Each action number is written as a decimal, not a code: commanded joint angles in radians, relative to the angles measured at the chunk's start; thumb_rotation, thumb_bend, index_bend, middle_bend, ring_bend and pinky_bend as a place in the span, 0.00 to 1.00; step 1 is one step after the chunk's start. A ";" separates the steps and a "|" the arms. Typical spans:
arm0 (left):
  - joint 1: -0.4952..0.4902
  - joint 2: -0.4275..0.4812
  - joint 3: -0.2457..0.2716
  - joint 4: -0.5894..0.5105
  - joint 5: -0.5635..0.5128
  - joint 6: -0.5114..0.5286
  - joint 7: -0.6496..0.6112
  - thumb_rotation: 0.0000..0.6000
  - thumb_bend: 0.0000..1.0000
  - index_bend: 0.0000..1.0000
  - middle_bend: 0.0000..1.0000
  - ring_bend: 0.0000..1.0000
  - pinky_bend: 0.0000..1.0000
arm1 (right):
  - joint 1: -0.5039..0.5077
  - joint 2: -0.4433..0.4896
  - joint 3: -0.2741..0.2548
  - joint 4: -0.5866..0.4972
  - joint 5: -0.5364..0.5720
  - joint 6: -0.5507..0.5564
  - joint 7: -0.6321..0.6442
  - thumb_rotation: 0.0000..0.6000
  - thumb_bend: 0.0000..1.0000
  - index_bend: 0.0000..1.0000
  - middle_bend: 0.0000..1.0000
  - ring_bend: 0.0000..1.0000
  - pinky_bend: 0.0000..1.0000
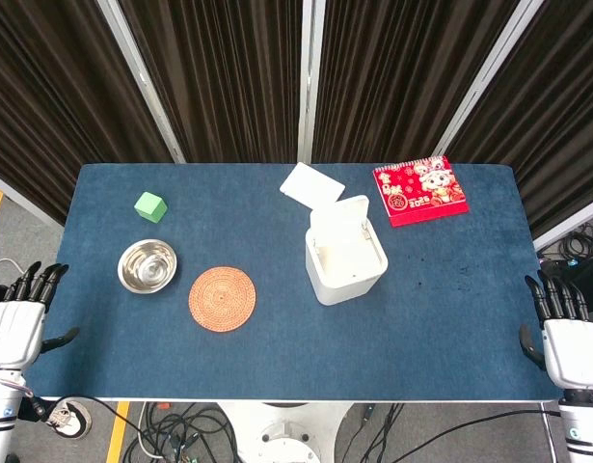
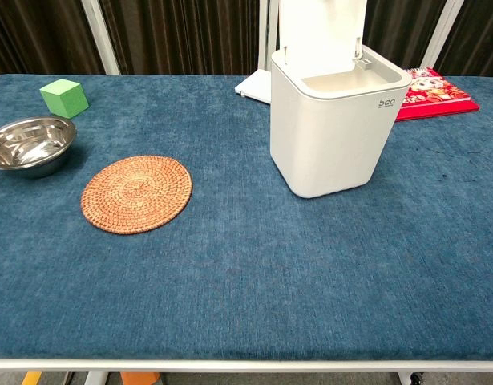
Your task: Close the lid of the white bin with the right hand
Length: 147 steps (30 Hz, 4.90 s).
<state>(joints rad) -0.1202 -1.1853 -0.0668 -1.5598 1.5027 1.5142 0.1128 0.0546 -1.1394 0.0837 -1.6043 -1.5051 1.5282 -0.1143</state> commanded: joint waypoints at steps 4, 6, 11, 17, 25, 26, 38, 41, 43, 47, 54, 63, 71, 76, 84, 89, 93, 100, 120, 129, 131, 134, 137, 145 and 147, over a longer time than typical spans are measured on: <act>0.000 -0.005 0.002 0.001 0.002 -0.001 0.003 1.00 0.00 0.12 0.12 0.05 0.19 | 0.001 0.000 -0.001 0.000 -0.002 -0.001 -0.001 1.00 0.40 0.00 0.00 0.00 0.00; 0.000 -0.006 0.003 0.001 0.001 -0.003 0.003 1.00 0.00 0.12 0.12 0.05 0.19 | 0.002 0.002 -0.001 -0.001 -0.002 -0.002 0.000 1.00 0.40 0.00 0.00 0.00 0.00; -0.005 -0.004 0.001 -0.008 -0.003 -0.012 0.005 1.00 0.00 0.12 0.12 0.05 0.19 | 0.000 0.004 -0.002 -0.006 -0.009 0.006 0.011 1.00 0.40 0.00 0.00 0.00 0.00; -0.003 0.004 0.006 -0.040 0.016 0.000 0.037 1.00 0.00 0.12 0.12 0.05 0.19 | 0.004 -0.001 -0.006 0.017 -0.012 -0.004 0.023 1.00 0.40 0.00 0.00 0.00 0.00; -0.002 0.011 0.008 -0.046 -0.004 -0.017 0.041 1.00 0.00 0.12 0.12 0.05 0.19 | 0.012 0.019 -0.007 0.009 -0.016 -0.017 0.041 1.00 0.69 0.00 0.00 0.00 0.00; -0.003 0.012 0.009 -0.046 -0.003 -0.019 0.042 1.00 0.00 0.12 0.12 0.05 0.19 | 0.016 0.022 -0.008 0.006 -0.021 -0.021 0.041 1.00 0.76 0.00 0.00 0.00 0.00; -0.003 0.004 0.015 -0.028 0.000 -0.025 0.028 1.00 0.00 0.12 0.12 0.05 0.19 | 0.164 0.151 0.054 -0.173 -0.029 -0.191 -0.038 1.00 1.00 0.00 0.00 0.00 0.00; -0.004 0.003 0.014 -0.028 0.007 -0.019 0.028 1.00 0.00 0.12 0.12 0.05 0.19 | 0.248 0.219 0.115 -0.249 0.022 -0.286 -0.103 1.00 1.00 0.00 0.00 0.00 0.00; -0.004 0.000 0.014 -0.029 0.009 -0.016 0.027 1.00 0.00 0.12 0.12 0.05 0.19 | 0.312 0.252 0.165 -0.298 0.080 -0.352 -0.133 1.00 1.00 0.00 0.00 0.00 0.00; -0.005 -0.004 0.016 -0.025 -0.003 -0.032 0.028 1.00 0.00 0.12 0.12 0.05 0.19 | 0.433 0.286 0.248 -0.341 0.195 -0.489 -0.093 1.00 1.00 0.00 0.00 0.00 0.00; -0.012 0.001 0.019 -0.013 -0.021 -0.063 0.016 1.00 0.00 0.12 0.12 0.05 0.19 | 0.603 0.301 0.305 -0.360 0.340 -0.645 -0.174 1.00 1.00 0.00 0.00 0.00 0.00; -0.020 -0.001 0.018 -0.006 -0.016 -0.069 0.009 1.00 0.00 0.12 0.12 0.05 0.19 | 0.761 0.270 0.293 -0.358 0.512 -0.754 -0.259 1.00 1.00 0.00 0.00 0.00 0.00; -0.022 0.003 0.017 -0.009 -0.018 -0.070 0.013 1.00 0.00 0.12 0.12 0.05 0.19 | 0.884 0.205 0.250 -0.294 0.681 -0.809 -0.300 1.00 1.00 0.00 0.00 0.00 0.00; -0.022 0.000 0.016 0.001 -0.023 -0.073 0.004 1.00 0.00 0.12 0.13 0.05 0.19 | 0.937 0.173 0.219 -0.267 0.742 -0.816 -0.312 1.00 1.00 0.00 0.00 0.00 0.00; -0.018 -0.002 0.019 0.016 -0.025 -0.070 -0.012 1.00 0.00 0.12 0.13 0.05 0.19 | 0.974 0.177 0.184 -0.271 0.784 -0.825 -0.298 1.00 1.00 0.00 0.00 0.00 0.00; -0.019 0.000 0.020 0.013 -0.026 -0.074 -0.011 1.00 0.00 0.12 0.13 0.05 0.19 | 0.976 0.188 0.175 -0.285 0.757 -0.837 -0.263 1.00 1.00 0.00 0.09 0.00 0.04; -0.021 0.000 0.017 0.010 -0.025 -0.073 -0.008 1.00 0.00 0.12 0.12 0.05 0.19 | 0.977 0.205 0.163 -0.299 0.736 -0.847 -0.247 1.00 1.00 0.00 0.14 0.03 0.09; -0.023 0.001 0.019 0.007 -0.028 -0.079 -0.005 1.00 0.00 0.12 0.12 0.05 0.19 | 0.963 0.244 0.137 -0.352 0.705 -0.835 -0.229 1.00 1.00 0.00 0.18 0.09 0.14; -0.023 0.004 0.023 -0.005 -0.024 -0.078 0.004 1.00 0.00 0.12 0.12 0.05 0.19 | 0.844 0.275 0.044 -0.432 0.501 -0.805 -0.164 1.00 1.00 0.00 0.18 0.10 0.15; -0.019 0.004 0.025 -0.003 -0.026 -0.076 0.004 1.00 0.00 0.12 0.13 0.05 0.19 | 0.835 0.236 0.019 -0.391 0.482 -0.820 -0.154 1.00 1.00 0.00 0.18 0.10 0.15; -0.018 0.005 0.025 -0.003 -0.026 -0.074 0.003 1.00 0.00 0.12 0.12 0.05 0.19 | 0.836 0.230 0.014 -0.384 0.482 -0.824 -0.155 1.00 1.00 0.00 0.18 0.10 0.15; -0.018 0.004 0.025 -0.002 -0.026 -0.074 0.002 1.00 0.00 0.12 0.13 0.05 0.19 | 0.837 0.217 0.006 -0.374 0.482 -0.832 -0.155 1.00 1.00 0.00 0.18 0.10 0.15; -0.019 0.003 0.025 0.000 -0.027 -0.077 0.001 1.00 0.00 0.12 0.13 0.05 0.19 | 0.839 0.206 0.000 -0.365 0.484 -0.838 -0.156 1.00 1.00 0.00 0.18 0.10 0.15; -0.016 0.001 0.022 0.003 -0.026 -0.069 -0.005 1.00 0.00 0.12 0.13 0.05 0.19 | 0.755 0.273 0.036 -0.429 0.373 -0.682 -0.096 1.00 1.00 0.00 0.16 0.10 0.15; -0.015 0.001 0.024 0.001 -0.023 -0.066 -0.004 1.00 0.00 0.12 0.13 0.05 0.19 | 0.698 0.315 0.033 -0.451 0.311 -0.614 -0.054 1.00 1.00 0.00 0.15 0.10 0.15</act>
<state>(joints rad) -0.1354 -1.1841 -0.0430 -1.5588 1.4796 1.4480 0.1092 0.8139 -0.8726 0.1098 -2.0225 -1.1283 0.8435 -0.2157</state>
